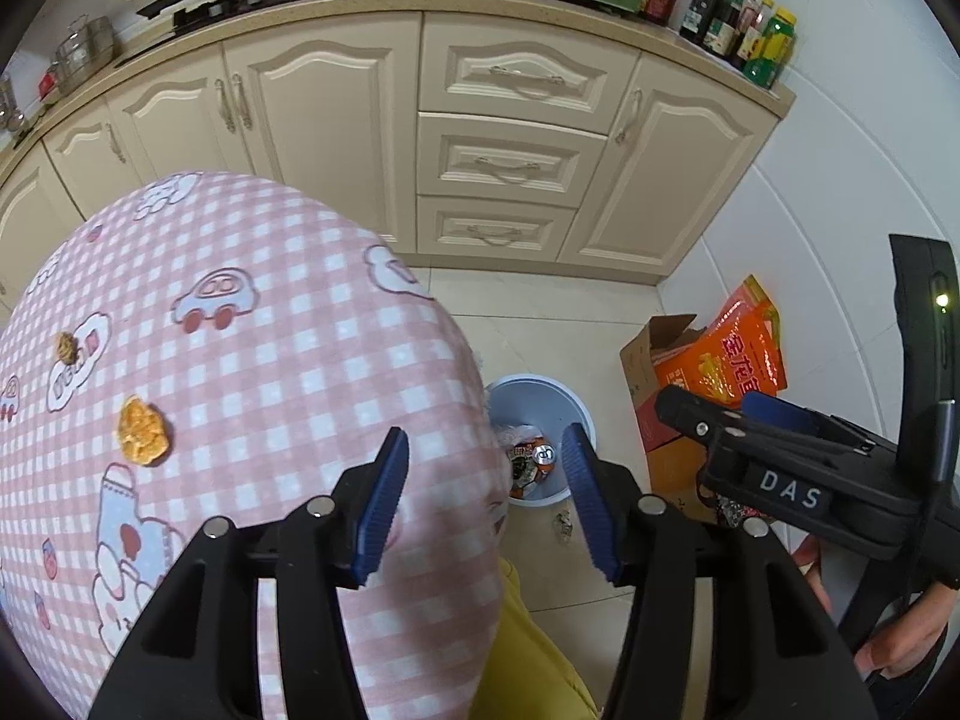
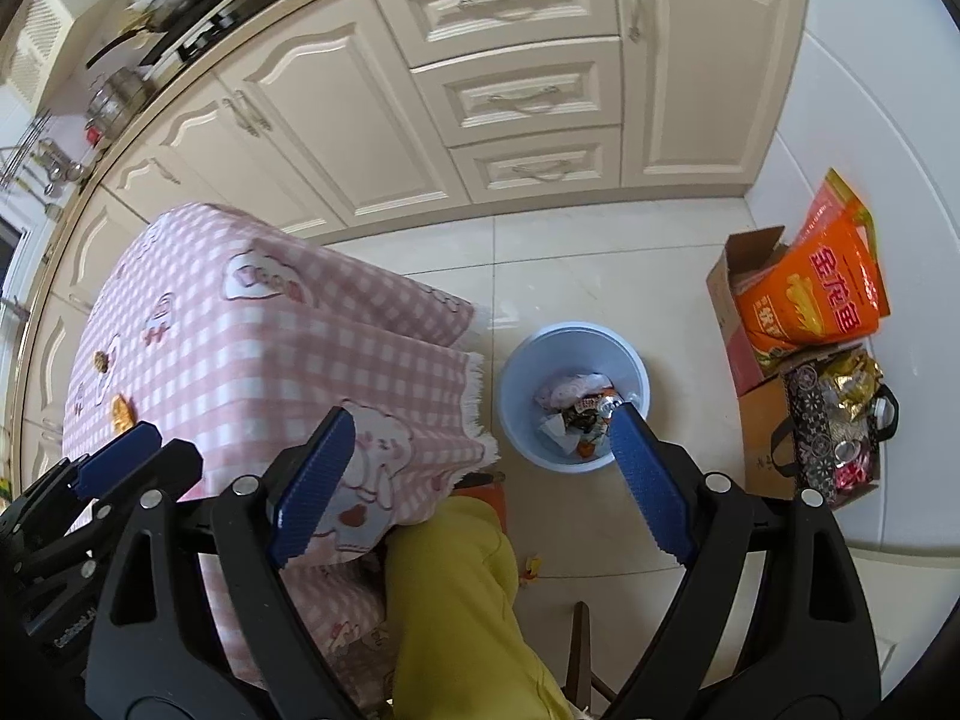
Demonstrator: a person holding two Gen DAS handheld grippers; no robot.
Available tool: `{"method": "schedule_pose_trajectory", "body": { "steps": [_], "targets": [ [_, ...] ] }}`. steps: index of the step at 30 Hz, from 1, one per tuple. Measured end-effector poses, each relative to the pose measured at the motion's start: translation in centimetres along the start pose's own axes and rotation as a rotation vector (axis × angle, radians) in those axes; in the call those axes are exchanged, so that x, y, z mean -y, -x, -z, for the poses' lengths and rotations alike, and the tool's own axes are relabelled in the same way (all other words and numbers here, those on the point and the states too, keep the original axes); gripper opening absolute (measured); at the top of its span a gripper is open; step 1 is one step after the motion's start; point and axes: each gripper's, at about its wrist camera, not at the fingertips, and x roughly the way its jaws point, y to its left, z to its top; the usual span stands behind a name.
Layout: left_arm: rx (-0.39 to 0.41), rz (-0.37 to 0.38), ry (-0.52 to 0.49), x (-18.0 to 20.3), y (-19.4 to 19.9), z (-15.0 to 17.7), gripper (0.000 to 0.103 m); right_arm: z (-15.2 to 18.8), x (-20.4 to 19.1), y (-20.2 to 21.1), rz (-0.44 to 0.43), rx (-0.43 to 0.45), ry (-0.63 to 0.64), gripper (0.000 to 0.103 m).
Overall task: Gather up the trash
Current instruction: 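Return to the table and grasp the orange round snack with the right tool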
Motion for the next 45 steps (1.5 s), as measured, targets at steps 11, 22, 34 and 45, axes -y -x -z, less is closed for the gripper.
{"method": "schedule_pose_trajectory", "body": {
  "steps": [11, 22, 34, 45],
  "targets": [
    [0.053, -0.066, 0.103, -6.5, 3.2, 0.9, 0.056, 0.5, -7.7, 0.1, -0.054, -0.008, 0.137, 0.085],
    [0.054, -0.143, 0.278, -16.5, 5.1, 3.1, 0.059, 1.6, -18.3, -2.4, -0.113, -0.073, 0.331, 0.085],
    [0.056, -0.203, 0.452, -26.4, 6.9, 6.2, 0.062, 3.1, -27.5, -6.6, -0.117, -0.142, 0.478, 0.081],
    [0.013, -0.176, 0.481, -29.8, 4.5, 3.2, 0.062, 2.6, -30.0, -8.4, -0.080, -0.100, 0.570, 0.035]
  ]
}}
